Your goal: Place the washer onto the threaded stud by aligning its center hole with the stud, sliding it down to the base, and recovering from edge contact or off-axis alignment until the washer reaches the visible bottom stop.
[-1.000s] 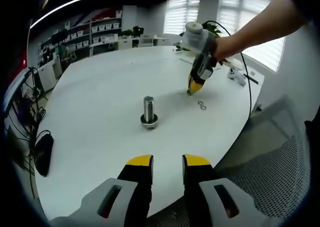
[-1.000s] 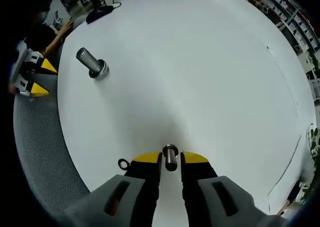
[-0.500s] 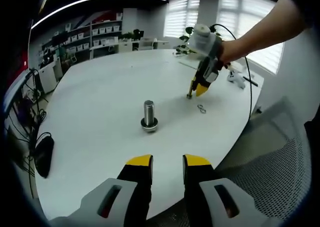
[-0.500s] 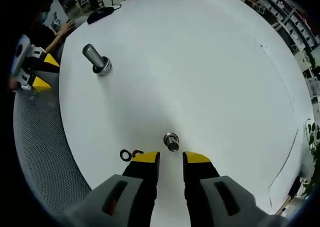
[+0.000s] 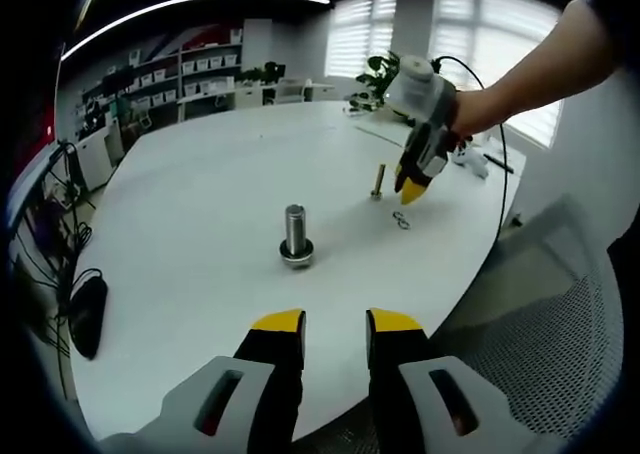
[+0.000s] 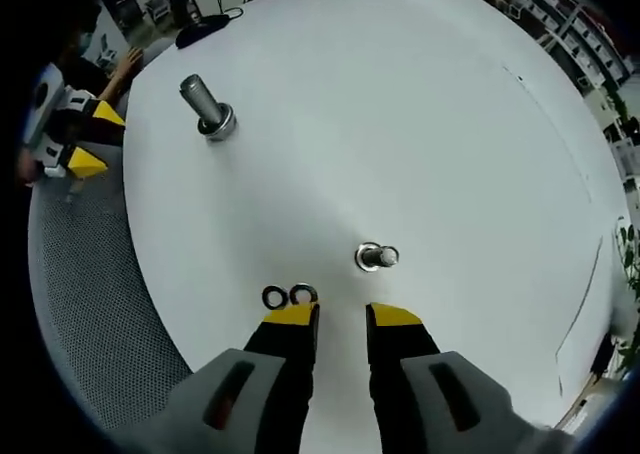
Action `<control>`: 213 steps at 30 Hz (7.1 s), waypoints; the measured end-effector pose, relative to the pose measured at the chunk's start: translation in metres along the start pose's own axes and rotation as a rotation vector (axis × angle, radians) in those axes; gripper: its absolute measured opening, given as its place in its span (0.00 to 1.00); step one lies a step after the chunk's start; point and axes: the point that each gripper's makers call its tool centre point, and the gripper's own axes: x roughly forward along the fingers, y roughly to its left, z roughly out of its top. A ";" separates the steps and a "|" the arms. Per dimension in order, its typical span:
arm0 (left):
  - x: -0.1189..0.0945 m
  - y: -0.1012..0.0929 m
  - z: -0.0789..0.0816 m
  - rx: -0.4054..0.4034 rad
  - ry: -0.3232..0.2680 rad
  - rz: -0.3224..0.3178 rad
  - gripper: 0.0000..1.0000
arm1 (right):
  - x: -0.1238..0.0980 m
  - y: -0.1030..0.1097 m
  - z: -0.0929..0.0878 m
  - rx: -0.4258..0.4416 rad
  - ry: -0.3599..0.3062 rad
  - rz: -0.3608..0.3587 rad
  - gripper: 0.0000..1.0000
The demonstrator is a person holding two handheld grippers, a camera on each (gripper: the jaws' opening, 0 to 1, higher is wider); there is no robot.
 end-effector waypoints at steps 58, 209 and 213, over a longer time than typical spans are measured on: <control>0.001 0.001 -0.004 -0.002 0.019 0.002 0.22 | 0.015 0.015 0.002 -0.001 0.042 -0.001 0.15; 0.001 0.004 -0.008 -0.006 0.039 0.022 0.21 | 0.011 -0.023 0.030 0.091 -0.029 -0.018 0.16; 0.002 0.004 -0.008 -0.005 0.040 0.022 0.21 | 0.009 -0.022 0.030 0.094 -0.038 -0.019 0.17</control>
